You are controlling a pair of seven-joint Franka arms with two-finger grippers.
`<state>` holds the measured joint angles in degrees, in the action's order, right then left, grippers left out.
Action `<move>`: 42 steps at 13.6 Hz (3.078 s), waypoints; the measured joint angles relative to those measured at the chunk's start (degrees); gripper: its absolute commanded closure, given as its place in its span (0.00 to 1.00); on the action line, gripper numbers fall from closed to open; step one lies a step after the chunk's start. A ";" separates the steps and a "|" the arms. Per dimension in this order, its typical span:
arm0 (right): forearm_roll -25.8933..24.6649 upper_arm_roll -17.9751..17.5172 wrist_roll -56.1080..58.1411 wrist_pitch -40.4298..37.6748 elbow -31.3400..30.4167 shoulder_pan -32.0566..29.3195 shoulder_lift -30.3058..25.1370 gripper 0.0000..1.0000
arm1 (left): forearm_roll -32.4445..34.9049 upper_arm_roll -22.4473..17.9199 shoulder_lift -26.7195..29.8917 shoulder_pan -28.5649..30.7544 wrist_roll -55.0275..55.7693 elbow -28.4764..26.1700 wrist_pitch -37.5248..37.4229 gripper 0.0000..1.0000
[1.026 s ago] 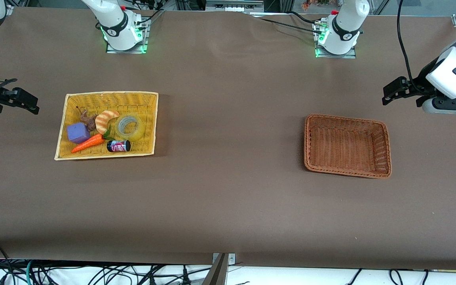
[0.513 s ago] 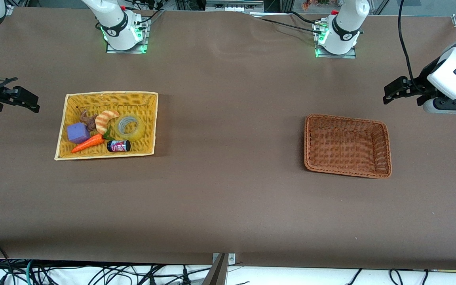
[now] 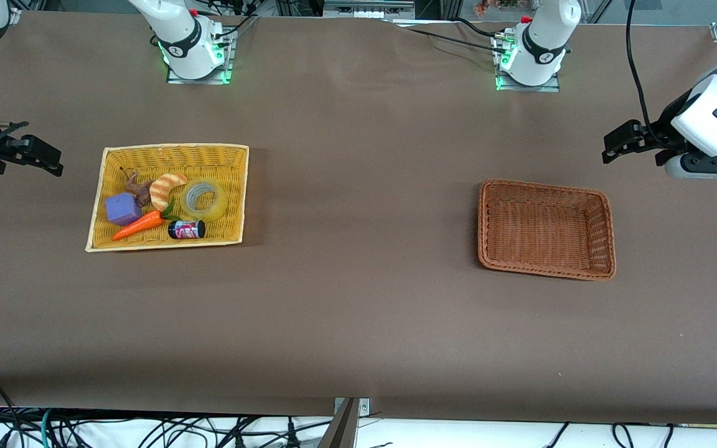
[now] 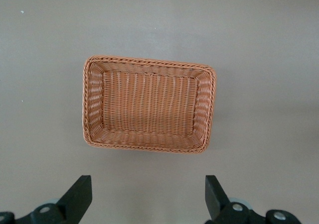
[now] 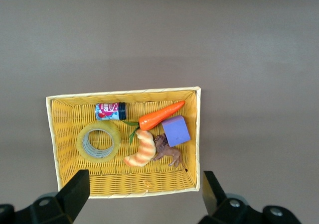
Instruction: Transfer tape with both arms
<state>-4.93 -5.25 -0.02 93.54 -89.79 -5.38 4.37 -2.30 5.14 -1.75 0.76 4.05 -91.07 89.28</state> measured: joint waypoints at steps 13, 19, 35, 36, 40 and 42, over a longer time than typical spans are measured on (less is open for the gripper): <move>0.00 0.00 0.00 -0.10 0.00 0.00 0.00 0.00 | 0.00 0.00 0.00 0.00 0.00 0.00 -0.01 0.00; 0.00 0.00 -0.01 -0.12 0.00 0.00 0.00 0.00 | 0.00 0.00 0.00 0.00 0.00 0.00 -0.01 0.00; 2.09 -6.72 -10.42 24.24 -25.13 0.52 6.28 0.00 | 0.00 0.00 -0.09 0.00 0.00 0.13 -0.01 0.00; 2.09 -8.36 -13.04 28.52 -28.97 0.70 6.15 0.00 | 0.00 0.00 -0.09 0.00 0.00 0.14 -0.01 0.00; 2.07 -11.85 -18.39 39.29 -38.35 1.00 5.86 0.00 | 0.00 0.00 -0.10 0.00 0.00 0.16 -0.01 0.00; 2.08 -12.06 -18.88 40.76 -39.48 1.13 5.92 0.00 | 0.00 0.00 -0.10 0.00 0.00 0.16 -0.01 0.00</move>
<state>-2.85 -17.31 -18.90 134.29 -129.27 -4.25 10.29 -2.30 5.14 -1.85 0.75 4.06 -90.91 89.27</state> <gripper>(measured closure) 0.000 0.000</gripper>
